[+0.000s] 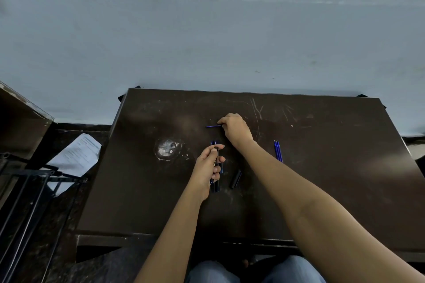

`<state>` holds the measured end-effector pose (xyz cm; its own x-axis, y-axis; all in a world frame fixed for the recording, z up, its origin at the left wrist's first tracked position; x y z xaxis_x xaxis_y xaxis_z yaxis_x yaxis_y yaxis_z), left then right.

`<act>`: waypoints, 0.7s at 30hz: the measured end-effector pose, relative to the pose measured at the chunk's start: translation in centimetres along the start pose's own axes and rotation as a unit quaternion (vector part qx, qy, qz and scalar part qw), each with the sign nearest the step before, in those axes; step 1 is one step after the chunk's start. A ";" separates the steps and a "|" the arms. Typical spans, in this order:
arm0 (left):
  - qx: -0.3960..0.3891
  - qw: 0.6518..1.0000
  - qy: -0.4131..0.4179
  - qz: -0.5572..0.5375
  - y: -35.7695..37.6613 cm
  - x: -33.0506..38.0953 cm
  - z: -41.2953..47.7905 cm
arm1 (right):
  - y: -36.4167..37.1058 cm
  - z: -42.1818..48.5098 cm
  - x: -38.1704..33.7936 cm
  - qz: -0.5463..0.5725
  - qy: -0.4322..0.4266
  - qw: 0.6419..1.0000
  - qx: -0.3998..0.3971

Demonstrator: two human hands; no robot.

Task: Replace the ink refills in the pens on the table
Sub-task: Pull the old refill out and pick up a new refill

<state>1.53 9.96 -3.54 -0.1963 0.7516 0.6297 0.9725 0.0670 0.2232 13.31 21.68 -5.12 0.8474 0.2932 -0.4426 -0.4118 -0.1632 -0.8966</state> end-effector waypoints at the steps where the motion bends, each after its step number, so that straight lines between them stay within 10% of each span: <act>1: -0.001 1.000 0.000 0.002 0.1 0.0 -0.1 | 0.0 0.0 -0.1 -0.003 0.002 1.000 0.000; 21: -0.008 1.000 -0.008 0.013 0.0 -0.6 -0.6 | 0.0 0.0 0.2 -0.012 0.008 1.000 0.006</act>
<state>1.58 9.08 -3.47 -0.1697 0.7630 0.6237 0.9749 0.0373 0.2197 13.45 21.69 -5.21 0.8622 0.2815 -0.4212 -0.3959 -0.1444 -0.9069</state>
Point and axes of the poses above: each hand's wrist, its own z-axis towards the middle knuckle, its own y-axis out of the palm, x = y × z, the point moved 2 cm from there along z, towards the middle knuckle, and after that the axes turned 11 degrees about -y, right-handed, at the moved point
